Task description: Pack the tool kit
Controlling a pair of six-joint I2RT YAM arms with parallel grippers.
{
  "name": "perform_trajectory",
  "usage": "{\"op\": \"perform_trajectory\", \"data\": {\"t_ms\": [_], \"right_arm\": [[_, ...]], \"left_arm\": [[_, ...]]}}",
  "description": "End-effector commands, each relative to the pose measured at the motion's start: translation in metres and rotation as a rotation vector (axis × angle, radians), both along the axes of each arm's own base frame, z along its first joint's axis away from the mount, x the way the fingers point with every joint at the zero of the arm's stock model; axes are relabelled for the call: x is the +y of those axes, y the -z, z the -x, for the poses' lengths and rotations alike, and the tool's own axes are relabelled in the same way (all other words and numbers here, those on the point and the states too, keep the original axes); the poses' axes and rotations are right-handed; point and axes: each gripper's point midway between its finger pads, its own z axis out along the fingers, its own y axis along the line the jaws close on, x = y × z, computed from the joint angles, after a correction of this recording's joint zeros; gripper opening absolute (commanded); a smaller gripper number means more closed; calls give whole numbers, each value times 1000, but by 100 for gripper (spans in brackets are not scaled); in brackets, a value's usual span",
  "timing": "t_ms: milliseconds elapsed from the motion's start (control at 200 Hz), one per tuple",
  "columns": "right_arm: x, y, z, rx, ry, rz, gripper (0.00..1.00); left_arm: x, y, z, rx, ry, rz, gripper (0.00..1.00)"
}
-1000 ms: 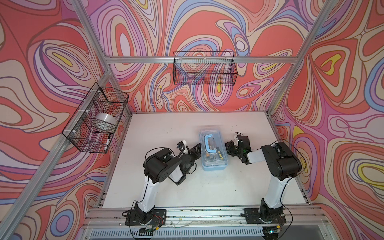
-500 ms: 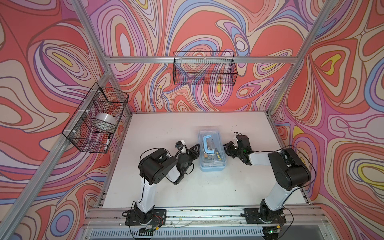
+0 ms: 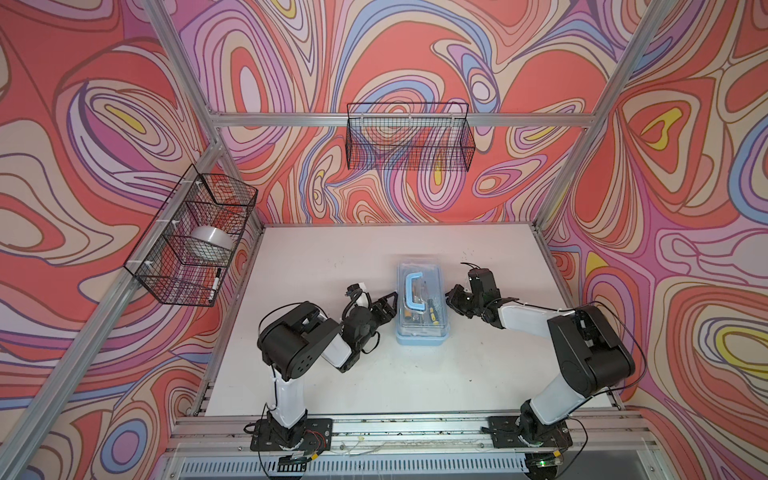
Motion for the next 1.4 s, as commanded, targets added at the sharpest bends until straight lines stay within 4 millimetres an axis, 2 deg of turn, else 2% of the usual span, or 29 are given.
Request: {"op": "perform_trajectory", "data": {"t_ms": [0, 150, 325, 436, 556, 606, 741, 836, 976, 1016, 1087, 1137, 1177, 1227, 1312, 1352, 1397], "right_arm": [[8, -32, -8, -84, -71, 46, 23], [-3, -41, -10, -109, -61, 41, 23], [-1, -28, -2, -89, -77, 23, 23], [-5, -24, 2, -92, -84, 50, 24], [-15, -30, 7, -125, -94, 125, 26], [-20, -31, 9, -129, -94, 163, 29], [-35, -39, 13, -153, -78, 252, 51], [-47, -45, 19, -171, -51, 311, 60], [-66, -57, 24, -188, 0, 391, 63], [-71, -59, 25, -197, 20, 408, 64], [-83, -62, 28, -211, 71, 443, 64], [-92, -61, 29, -223, 110, 469, 64], [-96, -60, 30, -231, 133, 481, 64], [-100, -60, 30, -237, 151, 488, 64], [-102, -61, 31, -243, 160, 495, 64], [-102, -63, 31, -249, 162, 492, 64], [-102, -64, 32, -254, 162, 488, 64]], "left_arm": [[-11, -21, 12, -42, 120, -86, 78], [3, -43, 11, -73, 90, -227, 79], [27, -57, 15, -99, 28, -366, 79], [46, -58, 18, -91, -27, -461, 82], [71, -58, 25, -61, -89, -570, 83], [81, -58, 28, -59, -119, -607, 86], [117, -54, 36, -13, -238, -729, 88], [137, -52, 42, 9, -304, -790, 89], [157, -53, 50, -37, -374, -851, 92], [165, -54, 51, -64, -413, -884, 96], [184, -51, 56, -98, -490, -967, 99], [208, -53, 64, -85, -646, -937, 98], [217, -54, 71, -110, -707, -899, 99], [218, -58, 76, -178, -706, -842, 100], [221, -84, 84, -307, -744, -760, 100], [220, -98, 85, -356, -734, -816, 100], [215, -111, 82, -387, -691, -953, 100]]}}
